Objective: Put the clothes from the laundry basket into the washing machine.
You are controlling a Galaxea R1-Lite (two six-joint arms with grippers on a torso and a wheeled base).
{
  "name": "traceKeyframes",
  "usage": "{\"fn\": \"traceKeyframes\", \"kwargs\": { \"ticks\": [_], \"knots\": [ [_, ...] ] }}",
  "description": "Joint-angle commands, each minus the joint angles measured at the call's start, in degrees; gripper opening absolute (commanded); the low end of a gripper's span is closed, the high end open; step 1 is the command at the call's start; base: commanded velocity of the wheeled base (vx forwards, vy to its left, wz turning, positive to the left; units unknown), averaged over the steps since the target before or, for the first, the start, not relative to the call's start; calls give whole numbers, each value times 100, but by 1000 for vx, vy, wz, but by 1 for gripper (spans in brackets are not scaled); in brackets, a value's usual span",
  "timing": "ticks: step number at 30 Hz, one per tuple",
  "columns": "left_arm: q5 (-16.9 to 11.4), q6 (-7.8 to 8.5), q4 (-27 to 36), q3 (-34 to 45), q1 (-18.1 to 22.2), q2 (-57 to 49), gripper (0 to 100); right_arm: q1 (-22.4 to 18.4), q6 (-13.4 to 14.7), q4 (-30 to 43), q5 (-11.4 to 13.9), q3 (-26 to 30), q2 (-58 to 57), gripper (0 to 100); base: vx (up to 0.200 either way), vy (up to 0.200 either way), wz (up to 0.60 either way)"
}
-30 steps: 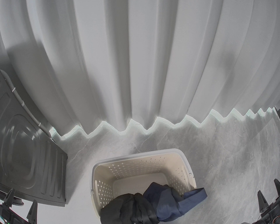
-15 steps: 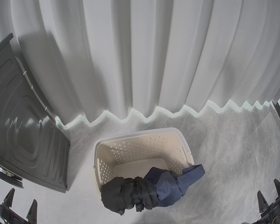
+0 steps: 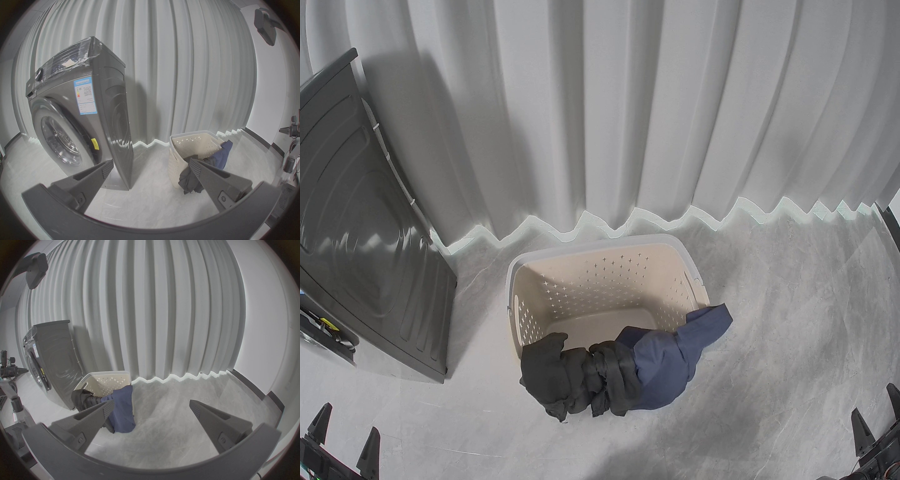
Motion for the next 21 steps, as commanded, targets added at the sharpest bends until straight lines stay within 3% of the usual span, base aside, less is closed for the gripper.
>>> {"fn": "traceKeyframes", "kwargs": {
  "ticks": [1,4,8,12,13,21],
  "knots": [
    [2,0,-1,92,0,-104,100,-3,-1,-1,0,101,-104,100,-200,0,0],
    [2,0,-1,101,0,-104,100,-3,-1,-1,0,101,-104,100,-200,0,0],
    [-7,-9,-9,101,0,-104,100,-3,-1,-1,0,101,-104,100,0,0,0],
    [46,-141,-1,92,0,-104,100,6,-1,-1,0,101,-104,100,0,0,0],
    [81,-237,-1,92,0,-104,100,6,-1,-1,0,101,-104,100,0,0,0],
    [-7,-105,-9,92,-9,-104,100,6,-1,-1,0,101,-104,100,0,200,0]
  ]
}}
